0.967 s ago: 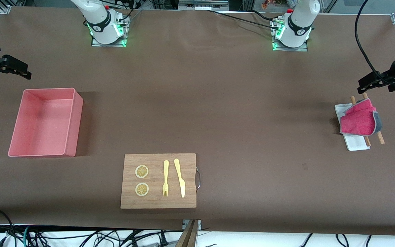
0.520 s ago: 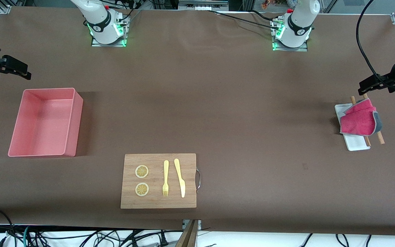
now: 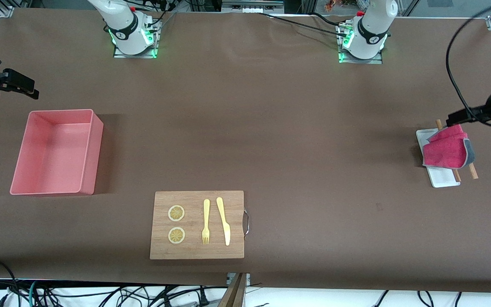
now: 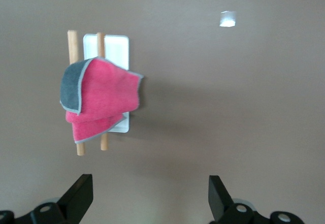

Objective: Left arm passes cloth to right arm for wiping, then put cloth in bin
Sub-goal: 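Move the left gripper toward the pink cloth on the white rack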

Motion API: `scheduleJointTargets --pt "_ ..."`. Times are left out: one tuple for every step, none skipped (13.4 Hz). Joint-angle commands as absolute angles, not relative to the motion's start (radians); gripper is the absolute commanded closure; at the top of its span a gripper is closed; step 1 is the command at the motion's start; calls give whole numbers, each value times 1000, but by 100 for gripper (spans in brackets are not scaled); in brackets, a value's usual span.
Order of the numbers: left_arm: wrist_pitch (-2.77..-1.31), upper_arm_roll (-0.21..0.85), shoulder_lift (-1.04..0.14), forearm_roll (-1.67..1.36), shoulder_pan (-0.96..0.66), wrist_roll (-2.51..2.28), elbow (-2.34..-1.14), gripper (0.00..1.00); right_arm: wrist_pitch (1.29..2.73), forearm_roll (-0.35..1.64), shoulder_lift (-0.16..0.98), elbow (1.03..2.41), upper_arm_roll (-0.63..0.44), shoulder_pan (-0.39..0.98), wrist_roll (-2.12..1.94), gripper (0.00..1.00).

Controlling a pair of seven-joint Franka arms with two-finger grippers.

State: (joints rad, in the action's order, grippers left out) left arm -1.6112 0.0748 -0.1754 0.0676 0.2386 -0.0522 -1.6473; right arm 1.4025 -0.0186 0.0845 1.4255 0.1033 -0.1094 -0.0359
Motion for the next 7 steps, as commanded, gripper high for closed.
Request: scheduleJointTargets --pt "-1644 80 -313 132 288 -22 -1609 0 1405 -15 84 1419 109 -115 -23 0" --pt "-1649 80 -340 150 299 -9 -1608 0 1405 -15 84 1419 109 -115 -23 0" --pt "-1655 80 -365 173 326 9 -1611 0 1405 -15 84 1419 109 -115 -23 0" --pt "-1657 80 -398 187 345 18 -1609 0 1407 -15 84 1419 109 -115 -21 0" --pt "-1658 80 -420 214 351 26 -1609 0 1408 -15 86 1419 109 -114 -20 0" --pt "-1661 80 -442 248 374 46 -1612 0 1408 -15 86 1419 109 -114 -15 0" --pt "-1664 80 -454 253 396 70 -1612 0 1408 -15 87 1419 109 -114 -14 0"
